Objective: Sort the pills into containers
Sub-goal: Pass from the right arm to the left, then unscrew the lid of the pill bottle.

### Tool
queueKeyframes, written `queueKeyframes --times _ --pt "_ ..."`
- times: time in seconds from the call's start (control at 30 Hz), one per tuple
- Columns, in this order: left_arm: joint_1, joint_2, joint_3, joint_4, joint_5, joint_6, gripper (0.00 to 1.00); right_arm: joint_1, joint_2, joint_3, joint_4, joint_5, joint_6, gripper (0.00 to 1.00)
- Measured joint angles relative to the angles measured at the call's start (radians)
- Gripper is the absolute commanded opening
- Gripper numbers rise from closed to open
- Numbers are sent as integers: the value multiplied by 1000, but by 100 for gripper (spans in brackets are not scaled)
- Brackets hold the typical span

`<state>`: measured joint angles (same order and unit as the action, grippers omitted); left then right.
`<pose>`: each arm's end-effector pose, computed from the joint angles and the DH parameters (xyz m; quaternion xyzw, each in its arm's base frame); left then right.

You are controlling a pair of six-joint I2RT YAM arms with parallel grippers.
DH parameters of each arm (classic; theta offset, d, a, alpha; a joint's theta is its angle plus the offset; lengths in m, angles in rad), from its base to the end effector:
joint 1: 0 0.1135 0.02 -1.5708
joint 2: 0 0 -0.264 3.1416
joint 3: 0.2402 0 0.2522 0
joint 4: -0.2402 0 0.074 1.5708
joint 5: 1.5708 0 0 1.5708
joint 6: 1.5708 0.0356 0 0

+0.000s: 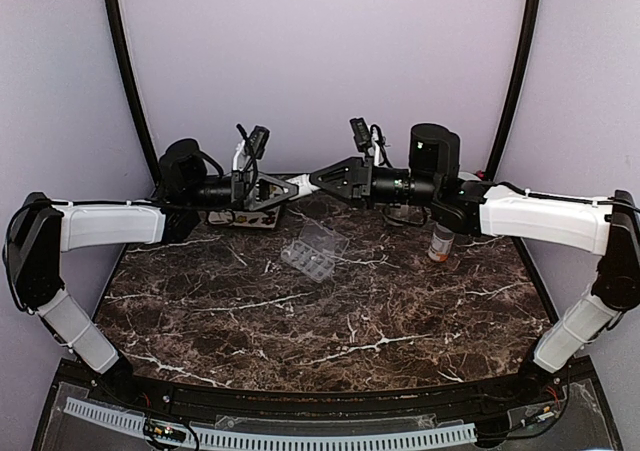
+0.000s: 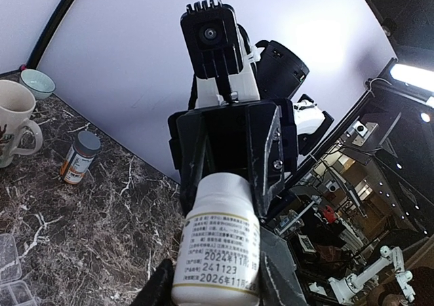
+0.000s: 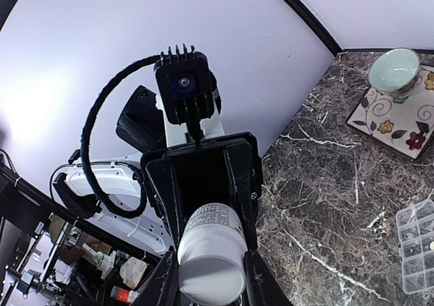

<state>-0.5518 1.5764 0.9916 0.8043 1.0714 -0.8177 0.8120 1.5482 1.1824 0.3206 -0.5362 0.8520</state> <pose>0.2797 -0.2089 0.3121 0.3235 0.5858 -0.6717 0.3178 0.2405 0.2801 0.3411 -0.1690 0.7006 0.6215 0.3071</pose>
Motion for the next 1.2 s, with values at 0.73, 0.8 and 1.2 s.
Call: queueKeyframes --times 0.73,0.8,1.2 --pt "17 -3 19 38 264 -174 0 71 -44 86 -270 1 -625 0" --pt "19 -3 19 37 285 -186 0 89 -50 88 -293 37 -686 0" --pt "33 23 19 202 371 -379 0 218 -95 35 -265 334 -950 0"
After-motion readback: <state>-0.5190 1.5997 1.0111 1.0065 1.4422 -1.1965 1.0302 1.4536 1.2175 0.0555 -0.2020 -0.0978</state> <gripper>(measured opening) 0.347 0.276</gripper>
